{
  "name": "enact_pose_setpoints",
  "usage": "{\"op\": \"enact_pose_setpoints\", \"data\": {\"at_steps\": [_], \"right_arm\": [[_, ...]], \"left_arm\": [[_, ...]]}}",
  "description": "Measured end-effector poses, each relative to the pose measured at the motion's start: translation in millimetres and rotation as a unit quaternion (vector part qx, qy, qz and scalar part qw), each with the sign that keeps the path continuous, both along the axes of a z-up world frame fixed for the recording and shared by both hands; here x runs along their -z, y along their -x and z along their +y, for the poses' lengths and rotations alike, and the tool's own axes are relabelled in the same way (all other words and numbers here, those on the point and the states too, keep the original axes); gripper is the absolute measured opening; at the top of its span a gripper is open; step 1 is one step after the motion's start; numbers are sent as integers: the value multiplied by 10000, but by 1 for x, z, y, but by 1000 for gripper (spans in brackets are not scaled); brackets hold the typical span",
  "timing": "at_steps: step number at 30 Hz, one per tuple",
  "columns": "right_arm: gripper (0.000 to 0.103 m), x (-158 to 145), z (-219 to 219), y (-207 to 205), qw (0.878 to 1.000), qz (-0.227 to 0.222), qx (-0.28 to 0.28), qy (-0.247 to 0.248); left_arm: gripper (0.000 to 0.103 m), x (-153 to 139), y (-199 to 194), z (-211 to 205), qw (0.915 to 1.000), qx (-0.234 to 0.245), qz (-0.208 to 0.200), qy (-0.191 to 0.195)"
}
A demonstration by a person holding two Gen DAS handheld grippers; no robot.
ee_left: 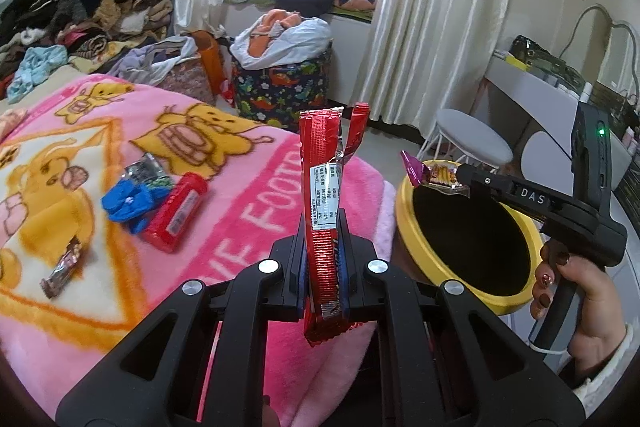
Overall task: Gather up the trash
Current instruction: 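Carry both held wrappers over the yellow-rimmed bin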
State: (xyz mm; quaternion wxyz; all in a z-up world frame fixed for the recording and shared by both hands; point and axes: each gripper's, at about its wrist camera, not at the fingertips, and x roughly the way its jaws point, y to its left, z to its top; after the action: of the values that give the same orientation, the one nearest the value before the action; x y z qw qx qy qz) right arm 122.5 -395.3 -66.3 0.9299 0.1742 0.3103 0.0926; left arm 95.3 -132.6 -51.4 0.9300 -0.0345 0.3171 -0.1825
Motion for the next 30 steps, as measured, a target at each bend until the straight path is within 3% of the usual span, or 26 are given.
{"op": "enact_pose_setpoints", "data": {"at_steps": [15,30], "right_arm": [[8,4,-51,12,9965,57,807,205],[8,17,-96,26,9899,137,1407,-57]], "left_arm": [[7,2,-3,-45,9988,480,-41,-80],[7,8,-6,-89,9952,960,-38,-159]]}}
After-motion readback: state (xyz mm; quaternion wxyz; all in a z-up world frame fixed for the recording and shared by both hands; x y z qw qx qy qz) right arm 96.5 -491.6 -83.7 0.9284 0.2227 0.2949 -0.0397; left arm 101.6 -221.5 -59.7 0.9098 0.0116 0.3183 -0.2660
